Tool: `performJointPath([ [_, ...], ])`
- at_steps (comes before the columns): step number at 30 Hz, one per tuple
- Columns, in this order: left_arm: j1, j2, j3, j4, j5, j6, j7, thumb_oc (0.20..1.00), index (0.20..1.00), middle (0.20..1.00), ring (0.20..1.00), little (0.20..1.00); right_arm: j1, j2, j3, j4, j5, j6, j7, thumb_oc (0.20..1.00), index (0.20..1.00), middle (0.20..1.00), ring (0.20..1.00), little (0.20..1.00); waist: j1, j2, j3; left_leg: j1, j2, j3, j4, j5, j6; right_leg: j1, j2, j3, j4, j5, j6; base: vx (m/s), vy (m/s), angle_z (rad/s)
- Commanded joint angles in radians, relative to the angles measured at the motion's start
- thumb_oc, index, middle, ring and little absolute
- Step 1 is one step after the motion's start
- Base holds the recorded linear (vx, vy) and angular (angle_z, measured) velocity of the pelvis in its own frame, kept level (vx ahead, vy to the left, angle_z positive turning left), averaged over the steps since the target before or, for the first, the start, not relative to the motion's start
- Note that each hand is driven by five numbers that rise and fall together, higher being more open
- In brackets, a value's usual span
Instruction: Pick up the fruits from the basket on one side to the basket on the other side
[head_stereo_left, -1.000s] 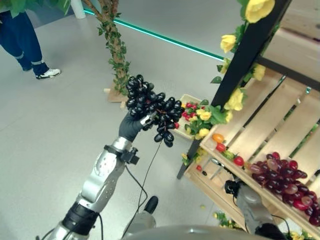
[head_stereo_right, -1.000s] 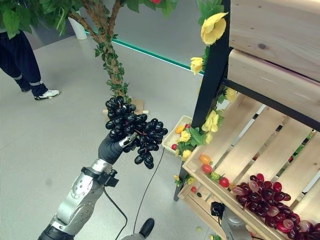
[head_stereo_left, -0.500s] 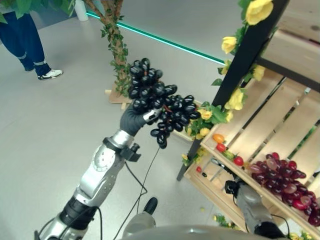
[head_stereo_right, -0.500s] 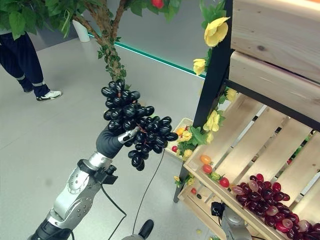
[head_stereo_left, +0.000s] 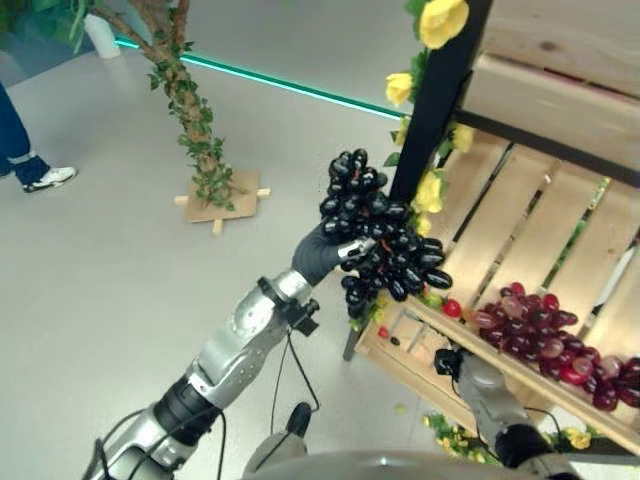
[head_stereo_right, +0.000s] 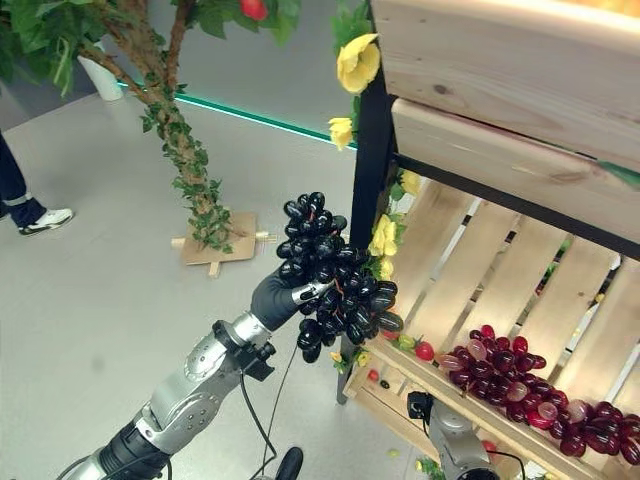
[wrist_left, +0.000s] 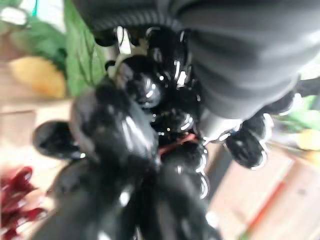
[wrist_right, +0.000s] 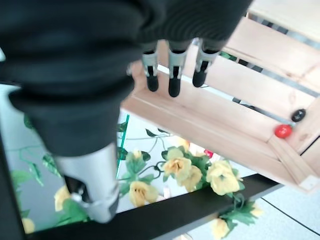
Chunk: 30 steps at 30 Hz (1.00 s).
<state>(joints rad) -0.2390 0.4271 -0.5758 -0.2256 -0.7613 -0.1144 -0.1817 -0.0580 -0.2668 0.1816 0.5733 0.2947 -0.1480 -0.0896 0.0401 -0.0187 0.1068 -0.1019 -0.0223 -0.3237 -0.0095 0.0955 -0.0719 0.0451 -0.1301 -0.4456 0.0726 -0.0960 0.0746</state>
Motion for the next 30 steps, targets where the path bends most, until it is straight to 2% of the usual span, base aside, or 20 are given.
performJointPath([
  [1,-0.073,-0.056,-0.003,0.012,-0.026,-0.035,-0.017,0.200,0.200,0.200,0.200,0.200,-0.104,-0.082,-0.042,-0.081,0.003,-0.080,-0.008,1.000,1.000,1.000,1.000,1.000,-0.023,-0.013,-0.046,0.035,0.031,0.016,-0.010,-0.070,-0.030,0.017,0.011,0.027,0.029,-0.056,0.003,0.04,0.020,-0.39],
  [3,-0.079,-0.074,-0.026,0.078,-0.010,-0.029,-0.006,0.200,0.200,0.200,0.200,0.200,-0.113,-0.076,-0.027,-0.077,0.002,-0.075,-0.006,1.000,1.000,1.000,1.000,1.000,-0.035,-0.018,-0.048,0.051,0.040,0.053,-0.014,-0.079,-0.021,0.008,0.015,0.071,0.021,-0.046,0.007,0.04,0.018,-0.32],
  [14,-0.150,-0.157,-0.071,0.300,0.134,-0.042,0.070,0.200,0.200,0.200,0.200,0.200,-0.140,-0.042,0.040,-0.046,0.010,-0.056,-0.003,1.000,1.000,1.000,1.000,1.000,-0.074,-0.035,-0.063,0.103,0.058,0.165,-0.027,-0.108,0.005,0.005,0.030,0.201,-0.030,-0.007,0.027,0.03,0.017,-0.32],
  [21,-0.200,-0.209,-0.080,0.392,0.180,-0.057,0.126,0.200,0.200,0.200,0.200,0.200,-0.147,-0.023,0.075,-0.044,0.010,-0.048,-0.004,1.000,1.000,1.000,1.000,1.000,-0.095,-0.038,-0.077,0.138,0.065,0.211,-0.048,-0.116,0.015,0.013,0.036,0.251,-0.057,0.012,0.034,0.03,0.012,-0.30],
  [30,-0.263,-0.253,-0.131,0.422,0.231,-0.061,0.149,0.200,0.200,0.200,0.200,0.200,-0.161,-0.005,0.103,-0.037,0.016,-0.044,-0.009,1.000,1.000,1.000,1.000,1.000,-0.111,-0.041,-0.085,0.163,0.068,0.232,-0.063,-0.124,0.023,0.025,0.039,0.273,-0.072,0.018,0.039,0.02,0.005,-0.10],
])
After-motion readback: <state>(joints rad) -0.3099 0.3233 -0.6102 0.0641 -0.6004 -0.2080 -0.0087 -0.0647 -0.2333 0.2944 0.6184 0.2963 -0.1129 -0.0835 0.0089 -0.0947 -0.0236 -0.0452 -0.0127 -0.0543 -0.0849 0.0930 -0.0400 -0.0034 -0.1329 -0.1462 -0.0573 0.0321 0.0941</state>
